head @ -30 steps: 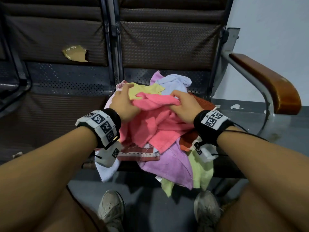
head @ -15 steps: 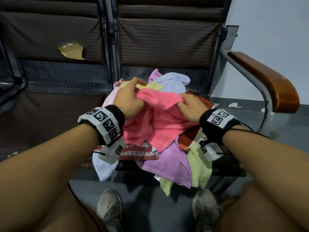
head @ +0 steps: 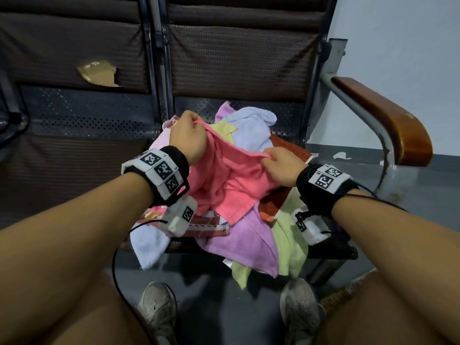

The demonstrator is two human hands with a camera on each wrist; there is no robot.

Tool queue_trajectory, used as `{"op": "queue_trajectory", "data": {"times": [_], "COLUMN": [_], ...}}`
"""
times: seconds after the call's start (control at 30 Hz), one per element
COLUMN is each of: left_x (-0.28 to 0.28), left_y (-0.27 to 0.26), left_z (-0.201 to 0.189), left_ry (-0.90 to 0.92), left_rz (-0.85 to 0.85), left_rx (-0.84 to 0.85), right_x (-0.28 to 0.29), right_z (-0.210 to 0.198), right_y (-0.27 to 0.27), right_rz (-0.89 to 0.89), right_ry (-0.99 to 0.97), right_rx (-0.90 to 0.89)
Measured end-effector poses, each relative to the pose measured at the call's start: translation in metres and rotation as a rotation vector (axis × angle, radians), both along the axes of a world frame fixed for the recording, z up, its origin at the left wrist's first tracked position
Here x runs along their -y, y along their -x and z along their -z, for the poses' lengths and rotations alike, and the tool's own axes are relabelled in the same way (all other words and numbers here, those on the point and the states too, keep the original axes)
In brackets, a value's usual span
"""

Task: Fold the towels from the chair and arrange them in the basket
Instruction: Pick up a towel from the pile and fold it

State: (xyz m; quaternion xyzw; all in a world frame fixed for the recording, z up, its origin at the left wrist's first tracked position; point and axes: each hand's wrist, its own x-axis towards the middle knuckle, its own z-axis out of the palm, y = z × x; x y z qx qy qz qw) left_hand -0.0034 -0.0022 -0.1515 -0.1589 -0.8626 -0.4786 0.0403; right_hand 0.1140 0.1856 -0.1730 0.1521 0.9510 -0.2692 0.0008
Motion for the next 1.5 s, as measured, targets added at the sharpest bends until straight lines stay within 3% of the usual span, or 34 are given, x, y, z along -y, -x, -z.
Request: {"op": "queue_trajectory", "data": {"times": [0.07,0.17,0.27,0.37,0.47,0.53,0.6,0.67,0.7,0.8,0.9,1.0,1.1,1.17,1.37,1.43,1.5], "left_x": [-0.003,-0.006,-0.008,-0.009,-0.013,-0.015,-0.017,-0.019,-0.020,-0.025,-0.030,-0.035,-0.034,-0.031,-0.014,-0.009,-0.008], "left_y": [-0.003,-0.014,-0.012,0.000,0.005,0.005,0.005,0.000,-0.002,-0.016,-0.026,-0.033,-0.037,-0.040,-0.030,-0.024,-0.023], "left_z": [0.000,0.002,0.001,-0.007,-0.014,-0.021,-0.023,-0.029,-0.030,-0.037,-0.035,-0.039,-0.043,-0.042,-0.034,-0.032,-0.031], "left_ry": [0.100,0.430,0.424,0.276,-0.008,-0.425,-0.750,-0.913,-0.940,-0.837,-0.693,-0.654,-0.517,-0.523,-0.474,-0.444,-0.408], "left_rz": [0.131,0.341,0.226,0.057,-0.057,-0.058,-0.114,-0.103,-0.057,0.069,0.083,0.104,0.173,0.257,0.179,0.177,0.134], "left_rx": [0.022,-0.041,-0.105,-0.018,0.210,0.483,0.592,0.624,0.630,0.621,0.591,0.605,0.493,0.463,0.227,0.243,0.234], "right_x": [-0.001,0.007,0.013,0.011,0.003,-0.002,-0.005,-0.003,0.001,0.021,0.038,0.049,0.058,0.060,0.052,0.049,0.048], "right_z": [-0.005,-0.017,-0.023,-0.017,-0.007,-0.007,-0.012,-0.021,-0.026,-0.028,-0.019,-0.015,-0.013,-0.013,-0.018,-0.024,-0.027], "right_y": [0.003,0.005,-0.001,-0.008,-0.013,-0.015,-0.017,-0.016,-0.016,-0.014,-0.007,0.004,0.017,0.026,0.042,0.035,0.031], "right_rz": [0.064,0.056,-0.051,-0.209,-0.193,-0.113,-0.084,-0.157,-0.233,-0.411,-0.372,-0.174,-0.056,0.057,0.318,0.347,0.218], "right_ry": [0.064,0.076,0.124,-0.030,-0.197,-0.146,-0.032,-0.001,-0.018,-0.045,-0.031,0.103,0.221,0.260,0.829,0.866,0.814], "right_rx": [-0.206,-0.436,-0.445,-0.197,-0.016,-0.124,-0.379,-0.541,-0.536,-0.270,-0.154,-0.206,-0.264,-0.323,-0.478,-0.552,-0.572]}}
